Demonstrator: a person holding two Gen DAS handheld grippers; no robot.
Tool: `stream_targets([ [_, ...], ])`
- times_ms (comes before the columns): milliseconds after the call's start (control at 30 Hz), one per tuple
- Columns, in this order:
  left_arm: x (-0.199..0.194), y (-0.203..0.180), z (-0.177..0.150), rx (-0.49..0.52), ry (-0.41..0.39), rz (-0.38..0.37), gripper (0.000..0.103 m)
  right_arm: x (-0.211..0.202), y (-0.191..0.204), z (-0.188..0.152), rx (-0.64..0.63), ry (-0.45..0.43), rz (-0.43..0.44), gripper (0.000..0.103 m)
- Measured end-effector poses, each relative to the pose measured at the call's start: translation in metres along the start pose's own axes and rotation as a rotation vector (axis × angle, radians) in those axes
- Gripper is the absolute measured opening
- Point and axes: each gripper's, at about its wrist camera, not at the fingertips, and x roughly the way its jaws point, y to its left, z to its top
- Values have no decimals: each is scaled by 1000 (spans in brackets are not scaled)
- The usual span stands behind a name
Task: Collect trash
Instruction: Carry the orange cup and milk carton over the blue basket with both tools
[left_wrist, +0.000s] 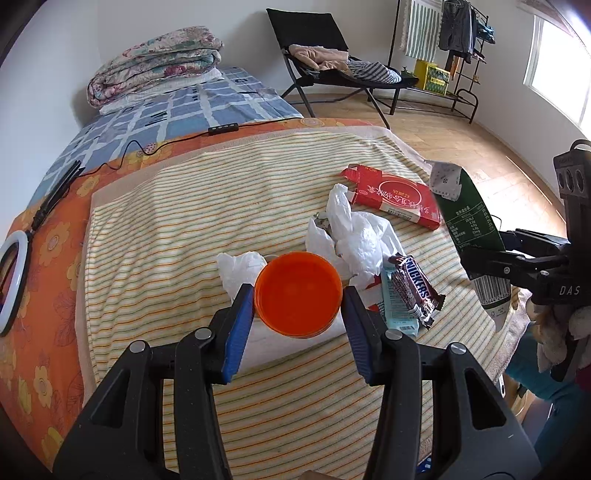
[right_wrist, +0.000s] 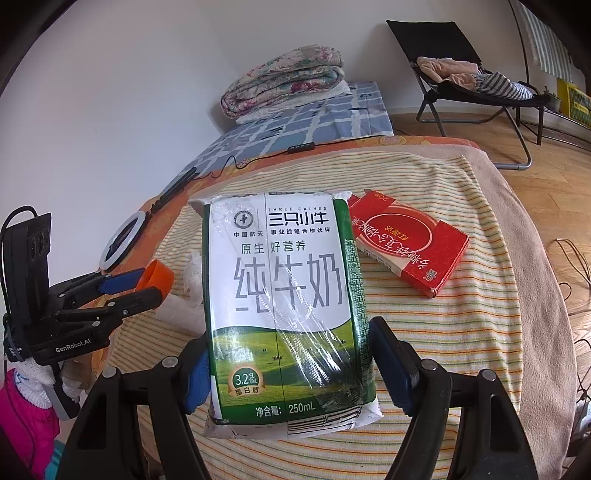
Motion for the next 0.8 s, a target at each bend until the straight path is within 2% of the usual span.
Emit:
stream_targets([
  [367,-42,-19,-50,47,15,14,49,-30,29,-34,-83,26,-24,78],
  [800,-63,-76,-121,125,70,-42,49,-68,62,-139,-174,144,-62,78],
])
